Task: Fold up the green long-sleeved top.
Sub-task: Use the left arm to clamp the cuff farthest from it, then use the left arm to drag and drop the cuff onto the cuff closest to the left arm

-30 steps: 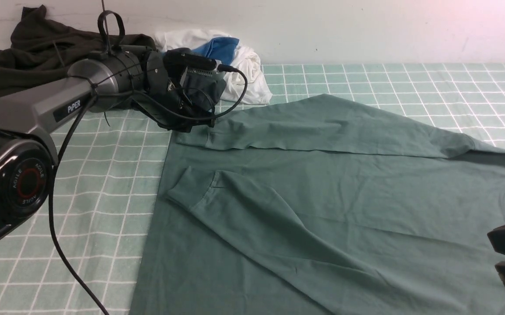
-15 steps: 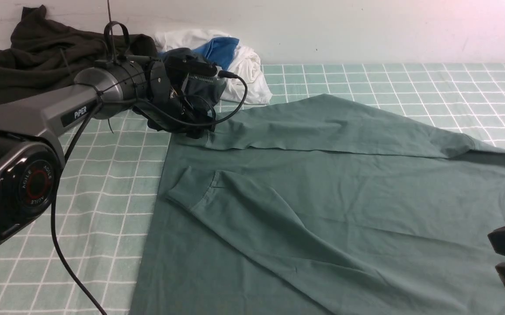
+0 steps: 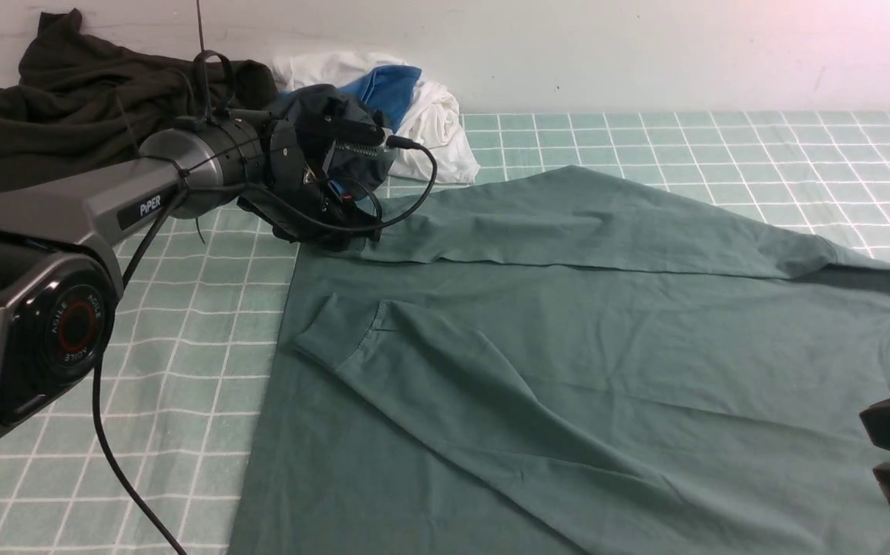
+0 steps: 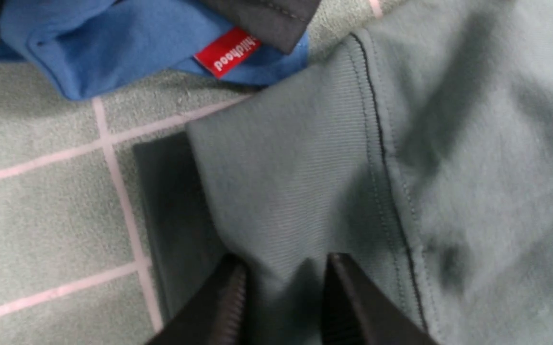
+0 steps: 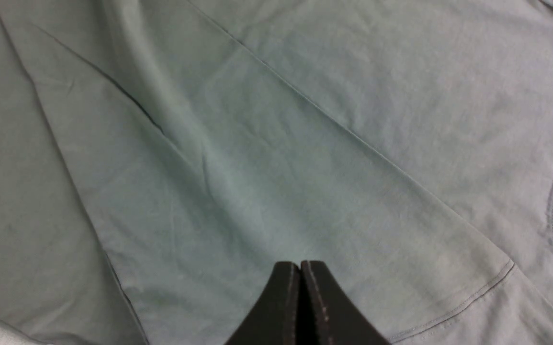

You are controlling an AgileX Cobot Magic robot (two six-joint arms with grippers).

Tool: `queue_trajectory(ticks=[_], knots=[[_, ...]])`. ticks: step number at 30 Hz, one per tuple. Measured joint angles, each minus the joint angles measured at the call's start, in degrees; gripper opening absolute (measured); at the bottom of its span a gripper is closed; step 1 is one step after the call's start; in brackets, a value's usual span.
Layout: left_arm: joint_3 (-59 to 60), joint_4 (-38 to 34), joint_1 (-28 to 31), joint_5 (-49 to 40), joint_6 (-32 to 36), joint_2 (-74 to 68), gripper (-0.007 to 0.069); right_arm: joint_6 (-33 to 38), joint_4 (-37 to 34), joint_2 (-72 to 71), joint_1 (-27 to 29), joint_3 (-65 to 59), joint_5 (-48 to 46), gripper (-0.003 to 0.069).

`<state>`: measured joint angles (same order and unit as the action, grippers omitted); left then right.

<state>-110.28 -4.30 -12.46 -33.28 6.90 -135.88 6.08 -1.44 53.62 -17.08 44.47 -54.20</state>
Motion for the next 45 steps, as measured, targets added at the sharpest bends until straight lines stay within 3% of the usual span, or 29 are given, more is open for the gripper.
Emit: queue_trajectory(ticks=[6,13,23,30,36,45], knots=[[0.0,-0.01,0.0,-1.33,0.0,1.75,0.0029,0.0,0.0,0.0,-0.05,0.0,0.0,-0.0014],[0.0,-0.87,0.0,-8.45,0.11,4.45,0.002,0.0,0.0,0.0,-0.05,0.0,0.0,-0.0014],[3.28,-6.95,0.0,-23.11,0.13,22.45,0.002,0.0,-0.15,0.0,-0.05,0.0,-0.06,-0.0014],[23.37,-7.94,0.0,-23.03,0.13,39.13,0.002,0.0,-1.0,-0.61,-1.87,0.0,-1.06,-0.0014],[49.46,-14.08,0.0,-16.88,3.57,54.45,0.002,-0.64,3.78,-1.64,-9.22,0.0,-1.68,-0.0014],[65.75,-20.13,0.0,-10.51,12.72,58.21,0.0029,-3.0,6.69,-1.64,-10.85,0.0,-2.85,-0.0014]])
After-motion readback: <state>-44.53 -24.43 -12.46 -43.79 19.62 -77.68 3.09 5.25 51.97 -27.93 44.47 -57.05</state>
